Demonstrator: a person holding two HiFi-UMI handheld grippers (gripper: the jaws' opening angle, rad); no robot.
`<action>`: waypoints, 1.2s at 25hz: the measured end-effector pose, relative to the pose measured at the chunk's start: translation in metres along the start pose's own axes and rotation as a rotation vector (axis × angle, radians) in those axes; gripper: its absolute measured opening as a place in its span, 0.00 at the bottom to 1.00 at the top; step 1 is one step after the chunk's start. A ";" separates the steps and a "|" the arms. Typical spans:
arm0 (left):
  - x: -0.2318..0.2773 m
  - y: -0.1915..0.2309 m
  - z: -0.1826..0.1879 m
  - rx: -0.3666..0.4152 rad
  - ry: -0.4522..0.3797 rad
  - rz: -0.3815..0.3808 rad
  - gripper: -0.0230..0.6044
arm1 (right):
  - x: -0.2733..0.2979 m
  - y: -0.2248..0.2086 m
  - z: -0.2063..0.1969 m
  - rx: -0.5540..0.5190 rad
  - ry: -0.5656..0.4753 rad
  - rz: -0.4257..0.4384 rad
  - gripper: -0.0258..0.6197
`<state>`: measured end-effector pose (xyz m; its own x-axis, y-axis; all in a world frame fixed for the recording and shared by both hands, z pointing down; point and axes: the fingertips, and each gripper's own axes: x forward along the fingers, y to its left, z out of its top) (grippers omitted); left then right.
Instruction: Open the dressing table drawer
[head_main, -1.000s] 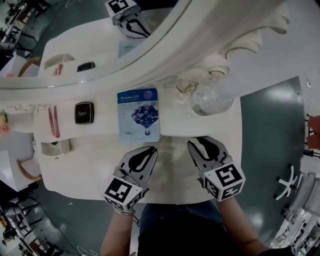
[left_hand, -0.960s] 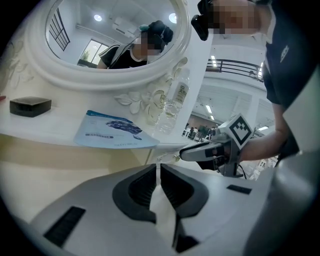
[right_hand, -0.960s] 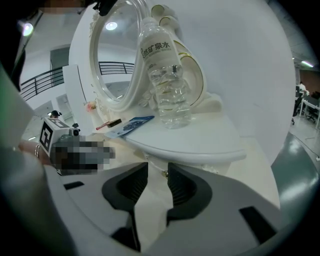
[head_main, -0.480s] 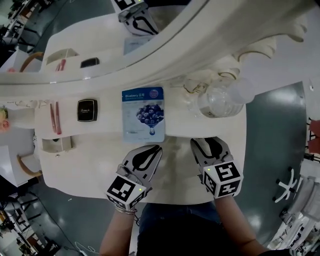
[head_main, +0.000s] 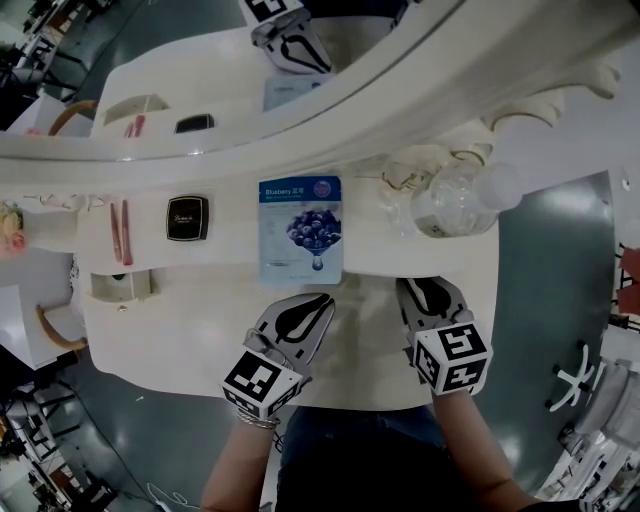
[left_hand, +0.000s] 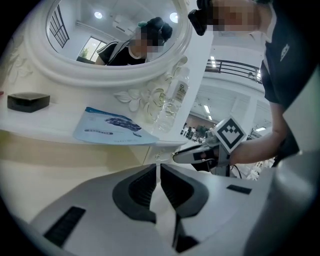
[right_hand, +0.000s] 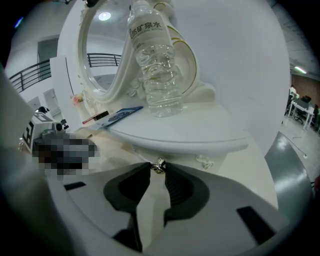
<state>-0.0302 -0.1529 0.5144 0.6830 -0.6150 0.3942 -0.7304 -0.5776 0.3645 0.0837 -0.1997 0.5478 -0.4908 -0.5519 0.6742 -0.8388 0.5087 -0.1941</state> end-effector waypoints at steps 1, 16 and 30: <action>-0.001 0.000 0.000 -0.002 0.001 0.001 0.07 | 0.000 0.000 0.000 -0.004 0.003 0.000 0.21; -0.014 -0.004 -0.007 -0.005 0.002 0.004 0.07 | -0.008 0.007 -0.011 -0.006 0.012 -0.005 0.20; -0.023 -0.014 -0.006 0.005 -0.003 0.004 0.07 | -0.019 0.016 -0.028 0.002 0.034 0.008 0.20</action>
<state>-0.0359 -0.1277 0.5053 0.6802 -0.6187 0.3932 -0.7330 -0.5781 0.3585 0.0864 -0.1624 0.5521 -0.4896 -0.5251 0.6962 -0.8351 0.5119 -0.2012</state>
